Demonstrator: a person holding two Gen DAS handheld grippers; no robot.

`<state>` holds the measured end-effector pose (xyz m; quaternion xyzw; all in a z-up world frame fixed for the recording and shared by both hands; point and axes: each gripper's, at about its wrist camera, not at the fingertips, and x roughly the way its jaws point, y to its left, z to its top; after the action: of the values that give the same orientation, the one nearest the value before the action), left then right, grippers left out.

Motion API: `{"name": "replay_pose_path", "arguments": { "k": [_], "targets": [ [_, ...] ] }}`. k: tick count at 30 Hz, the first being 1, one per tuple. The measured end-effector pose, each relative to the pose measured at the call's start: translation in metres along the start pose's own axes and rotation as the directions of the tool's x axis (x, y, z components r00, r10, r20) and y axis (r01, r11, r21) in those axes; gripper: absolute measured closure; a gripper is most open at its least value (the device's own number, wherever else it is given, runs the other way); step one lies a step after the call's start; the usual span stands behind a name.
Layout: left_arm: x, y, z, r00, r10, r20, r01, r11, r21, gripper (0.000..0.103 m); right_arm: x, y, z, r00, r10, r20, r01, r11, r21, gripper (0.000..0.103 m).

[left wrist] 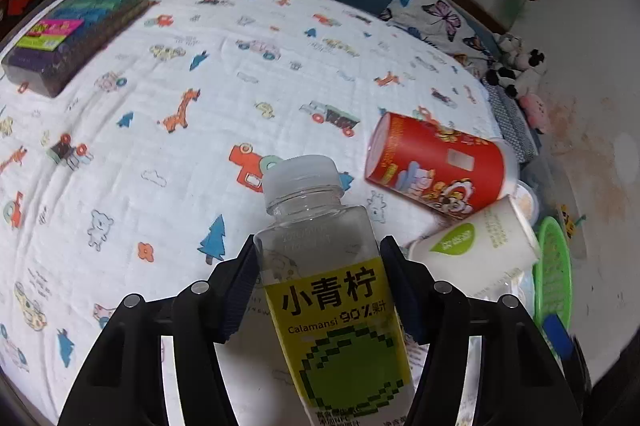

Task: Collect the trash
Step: 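Grasp the white paper cup with the right tool while the left tool grasps the yellow-labelled bottle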

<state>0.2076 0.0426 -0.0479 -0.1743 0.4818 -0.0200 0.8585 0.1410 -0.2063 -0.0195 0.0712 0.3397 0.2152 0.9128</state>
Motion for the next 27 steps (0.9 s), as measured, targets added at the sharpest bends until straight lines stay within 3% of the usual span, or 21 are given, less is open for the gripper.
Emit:
{"name": "replay_pose_path", "arguments": {
  "k": [15,20,22,27],
  "targets": [
    [-0.043,0.013,-0.005,0.997,-0.061,0.048,0.058,0.997,0.057,0.046,0.062,0.018,0.041,0.999,0.044,-0.031,-0.044,0.999,-0.007,0.024],
    [-0.057,0.016,-0.006,0.995,-0.075,0.070,0.069,0.995,0.076,0.047,0.077,0.019,0.045,0.998,0.042,-0.053,-0.042,0.999,0.008,0.034],
    [-0.061,0.015,-0.006,0.994,-0.079,0.077,0.073,0.994,0.081,0.047,0.079,0.020,0.045,0.998,0.039,-0.057,-0.039,0.999,0.005,0.044],
    [-0.067,0.010,-0.006,0.991,-0.100,0.088,0.090,0.991,0.102,0.047,0.072,0.020,0.045,0.999,0.023,-0.044,-0.024,1.000,-0.010,0.044]
  ]
}}
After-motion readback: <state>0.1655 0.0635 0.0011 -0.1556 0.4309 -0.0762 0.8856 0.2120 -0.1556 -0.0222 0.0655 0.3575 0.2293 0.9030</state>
